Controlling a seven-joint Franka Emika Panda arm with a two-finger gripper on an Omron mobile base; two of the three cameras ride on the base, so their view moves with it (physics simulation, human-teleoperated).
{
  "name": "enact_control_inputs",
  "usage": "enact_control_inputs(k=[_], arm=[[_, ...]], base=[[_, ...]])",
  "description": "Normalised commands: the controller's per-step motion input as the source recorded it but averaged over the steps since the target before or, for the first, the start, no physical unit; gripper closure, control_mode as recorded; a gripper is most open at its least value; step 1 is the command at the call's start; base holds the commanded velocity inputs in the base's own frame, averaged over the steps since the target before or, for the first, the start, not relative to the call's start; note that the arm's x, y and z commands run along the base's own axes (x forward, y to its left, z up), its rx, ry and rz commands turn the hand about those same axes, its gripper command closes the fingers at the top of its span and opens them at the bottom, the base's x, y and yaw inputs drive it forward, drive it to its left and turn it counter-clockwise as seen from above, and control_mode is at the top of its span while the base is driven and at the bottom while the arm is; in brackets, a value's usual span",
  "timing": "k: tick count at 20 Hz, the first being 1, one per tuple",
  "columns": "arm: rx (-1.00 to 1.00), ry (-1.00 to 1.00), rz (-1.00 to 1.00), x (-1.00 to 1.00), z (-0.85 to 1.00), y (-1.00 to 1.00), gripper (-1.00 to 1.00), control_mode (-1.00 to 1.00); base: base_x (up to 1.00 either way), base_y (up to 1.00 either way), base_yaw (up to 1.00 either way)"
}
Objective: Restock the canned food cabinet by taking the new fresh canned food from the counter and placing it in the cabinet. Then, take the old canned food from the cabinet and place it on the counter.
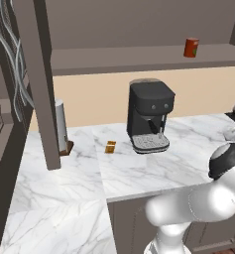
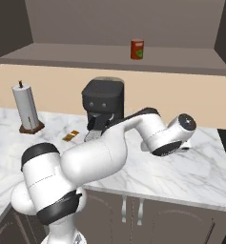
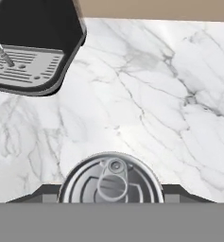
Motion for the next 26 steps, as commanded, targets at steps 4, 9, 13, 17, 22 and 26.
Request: enact_control_inputs(k=[4,9,13,17,22,26], arm=[[0.01,-0.09,0.04,0.08,-0.54,0.04,1.0,-1.0],[0.0,-0.17,0.0,0.09,-0.53,0.23,1.0,-1.0],[0.0,-0.17,0.0,0.22,-0.54,0.38,1.0,-1.0],[0.0,-0.11,0.0,0.38,-0.39,0.48,1.0,-1.0],[0.0,-0.04,0.0,0.56,-0.43,0.49,1.0,-1.0],[-0.03,-0.01,0.0,0.54,-0.49,0.33,1.0,-1.0]], base=[[0.0,0.0,0.0],[0.0,0.0,0.0],[0.0,0.0,0.0],[0.0,0.0,0.0],[0.0,0.0,0.0],[0.0,0.0,0.0]])
